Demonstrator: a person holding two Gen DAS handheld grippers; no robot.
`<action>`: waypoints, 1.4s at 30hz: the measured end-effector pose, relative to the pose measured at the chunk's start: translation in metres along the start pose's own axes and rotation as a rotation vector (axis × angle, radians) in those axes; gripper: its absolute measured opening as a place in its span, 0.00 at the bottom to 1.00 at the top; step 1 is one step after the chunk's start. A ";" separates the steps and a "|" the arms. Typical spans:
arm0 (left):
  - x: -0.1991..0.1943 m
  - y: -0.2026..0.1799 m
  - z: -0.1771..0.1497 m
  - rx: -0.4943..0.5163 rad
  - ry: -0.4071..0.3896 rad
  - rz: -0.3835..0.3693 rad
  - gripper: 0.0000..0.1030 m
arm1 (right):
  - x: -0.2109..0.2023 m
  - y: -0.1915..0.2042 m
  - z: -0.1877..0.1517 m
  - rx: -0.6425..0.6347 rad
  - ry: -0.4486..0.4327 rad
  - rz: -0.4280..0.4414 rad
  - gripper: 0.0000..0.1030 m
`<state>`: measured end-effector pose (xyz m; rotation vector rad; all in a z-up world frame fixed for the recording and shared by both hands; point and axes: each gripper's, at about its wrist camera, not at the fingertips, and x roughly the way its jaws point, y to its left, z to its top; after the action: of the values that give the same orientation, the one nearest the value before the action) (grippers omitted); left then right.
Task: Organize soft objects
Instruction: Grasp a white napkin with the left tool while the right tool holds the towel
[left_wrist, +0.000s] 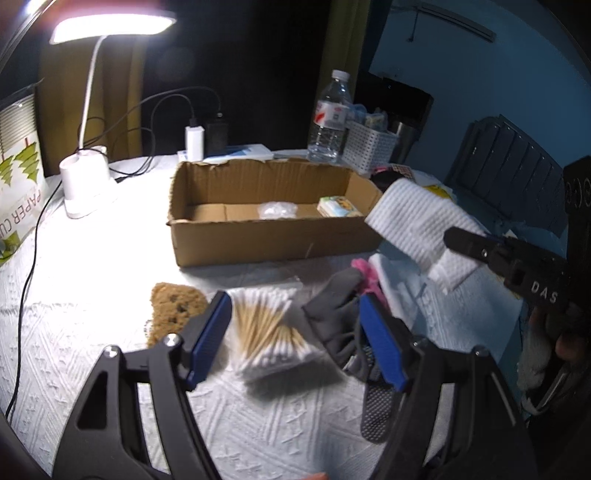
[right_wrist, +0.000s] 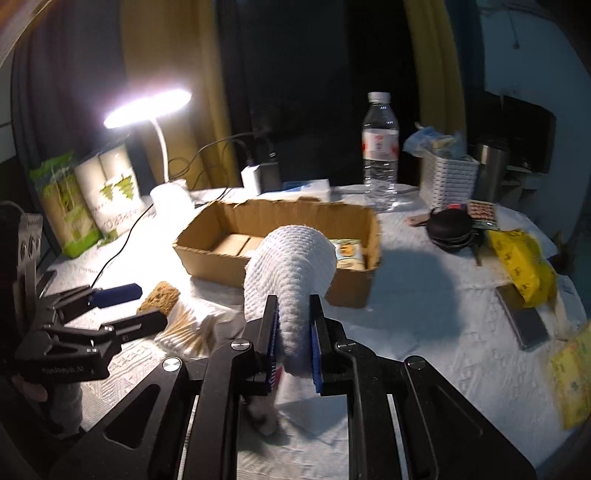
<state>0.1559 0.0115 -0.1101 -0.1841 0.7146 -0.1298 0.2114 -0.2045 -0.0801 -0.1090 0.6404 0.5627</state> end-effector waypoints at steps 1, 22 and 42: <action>0.003 -0.005 0.000 0.008 0.005 -0.003 0.71 | -0.002 -0.005 -0.001 0.006 -0.004 -0.009 0.15; 0.107 -0.154 -0.001 0.362 0.148 -0.010 0.71 | -0.030 -0.127 -0.048 0.166 -0.015 -0.053 0.15; 0.104 -0.160 -0.001 0.336 0.189 -0.163 0.04 | -0.039 -0.137 -0.051 0.169 -0.039 -0.031 0.15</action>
<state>0.2241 -0.1638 -0.1439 0.0935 0.8542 -0.4236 0.2310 -0.3524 -0.1077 0.0511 0.6448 0.4778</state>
